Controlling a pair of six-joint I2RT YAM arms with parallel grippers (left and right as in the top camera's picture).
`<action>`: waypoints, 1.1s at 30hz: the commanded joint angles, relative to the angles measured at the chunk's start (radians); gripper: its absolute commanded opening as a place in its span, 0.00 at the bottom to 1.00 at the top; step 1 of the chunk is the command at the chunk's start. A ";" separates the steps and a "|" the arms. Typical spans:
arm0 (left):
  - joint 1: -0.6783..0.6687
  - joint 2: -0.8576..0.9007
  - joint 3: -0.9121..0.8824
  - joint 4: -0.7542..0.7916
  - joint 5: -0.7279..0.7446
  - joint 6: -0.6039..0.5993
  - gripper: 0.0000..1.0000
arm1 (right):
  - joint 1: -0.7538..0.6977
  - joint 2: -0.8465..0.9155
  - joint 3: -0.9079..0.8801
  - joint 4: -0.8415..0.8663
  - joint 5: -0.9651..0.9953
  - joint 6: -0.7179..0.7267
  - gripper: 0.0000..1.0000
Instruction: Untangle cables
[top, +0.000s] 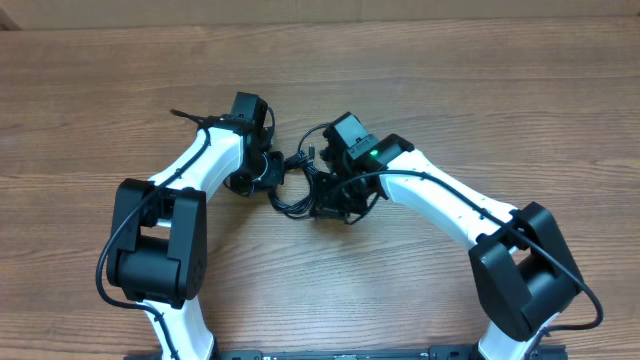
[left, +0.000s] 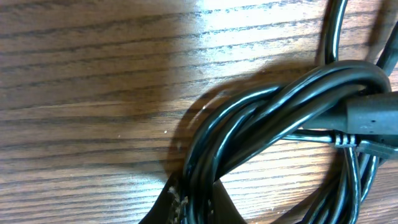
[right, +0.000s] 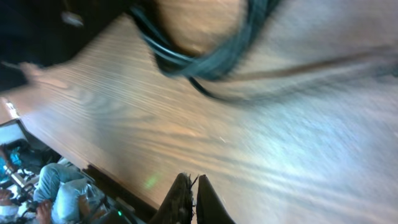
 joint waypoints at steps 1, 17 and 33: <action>-0.006 -0.007 -0.010 0.013 -0.032 0.002 0.06 | -0.004 -0.023 0.016 -0.039 0.056 0.079 0.04; -0.007 -0.007 -0.010 0.016 -0.028 0.002 0.04 | 0.051 -0.018 0.008 0.127 0.412 0.142 0.43; -0.007 -0.007 -0.010 0.016 -0.028 0.005 0.04 | 0.129 -0.011 -0.058 0.334 0.584 0.094 0.37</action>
